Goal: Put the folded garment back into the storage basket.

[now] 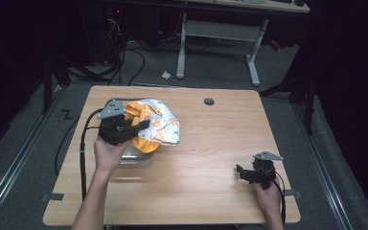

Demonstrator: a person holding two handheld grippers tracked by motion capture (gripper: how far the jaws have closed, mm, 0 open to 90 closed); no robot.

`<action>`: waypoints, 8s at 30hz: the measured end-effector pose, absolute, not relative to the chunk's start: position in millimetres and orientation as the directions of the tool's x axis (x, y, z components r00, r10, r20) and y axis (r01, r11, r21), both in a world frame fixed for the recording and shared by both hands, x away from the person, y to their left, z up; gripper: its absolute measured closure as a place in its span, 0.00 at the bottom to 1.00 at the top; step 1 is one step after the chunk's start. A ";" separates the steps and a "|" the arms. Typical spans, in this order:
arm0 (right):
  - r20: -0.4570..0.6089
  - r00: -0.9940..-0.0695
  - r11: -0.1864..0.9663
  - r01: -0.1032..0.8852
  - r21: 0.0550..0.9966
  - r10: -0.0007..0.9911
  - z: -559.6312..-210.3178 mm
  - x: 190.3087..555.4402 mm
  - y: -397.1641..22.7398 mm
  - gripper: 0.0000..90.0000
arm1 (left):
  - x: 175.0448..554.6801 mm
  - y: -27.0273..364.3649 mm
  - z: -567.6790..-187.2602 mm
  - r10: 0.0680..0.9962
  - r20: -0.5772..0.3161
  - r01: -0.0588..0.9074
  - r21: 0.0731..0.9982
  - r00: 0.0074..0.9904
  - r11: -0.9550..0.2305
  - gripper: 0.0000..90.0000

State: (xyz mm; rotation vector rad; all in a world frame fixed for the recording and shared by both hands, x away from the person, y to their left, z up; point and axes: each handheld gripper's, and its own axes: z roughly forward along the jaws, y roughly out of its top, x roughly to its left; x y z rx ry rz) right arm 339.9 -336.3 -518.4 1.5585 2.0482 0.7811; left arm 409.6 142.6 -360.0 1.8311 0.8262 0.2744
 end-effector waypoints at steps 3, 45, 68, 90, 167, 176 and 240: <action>-0.013 -0.262 0.202 0.711 0.673 0.965 -518.4 340.0 -336.3 0.16 | 410.4 147.3 -360.6 0.657 -0.197 0.415 0.889 0.728 -0.194 0.84; -0.013 -0.261 0.202 0.712 0.673 0.965 -518.4 339.9 -336.2 0.16 | 437.7 182.0 -411.2 0.726 -0.227 0.562 0.786 0.649 -0.258 0.84; -0.013 -0.261 0.201 0.712 0.673 0.965 -518.4 339.9 -336.3 0.16 | 450.9 188.5 -437.2 0.793 -0.208 0.646 0.710 0.572 -0.280 0.82; -0.012 -0.261 0.201 0.712 0.673 0.965 -518.4 339.9 -336.3 0.16 | 457.8 185.6 -451.3 0.864 -0.144 0.736 0.601 0.483 -0.311 0.64; -0.013 -0.260 0.201 0.712 0.673 0.966 -518.4 339.9 -336.2 0.16 | 387.4 132.3 -405.3 0.795 -0.160 0.543 0.805 0.585 -0.238 0.37; -0.013 -0.260 0.200 0.712 0.673 0.966 -518.4 339.9 -336.2 0.16 | 380.3 120.1 -404.9 0.769 -0.161 0.528 0.810 0.618 -0.256 0.37; -0.014 -0.260 0.201 0.712 0.673 0.965 -518.3 339.8 -336.1 0.16 | 359.8 39.5 -447.9 0.602 -0.222 0.516 0.771 0.767 -0.372 0.37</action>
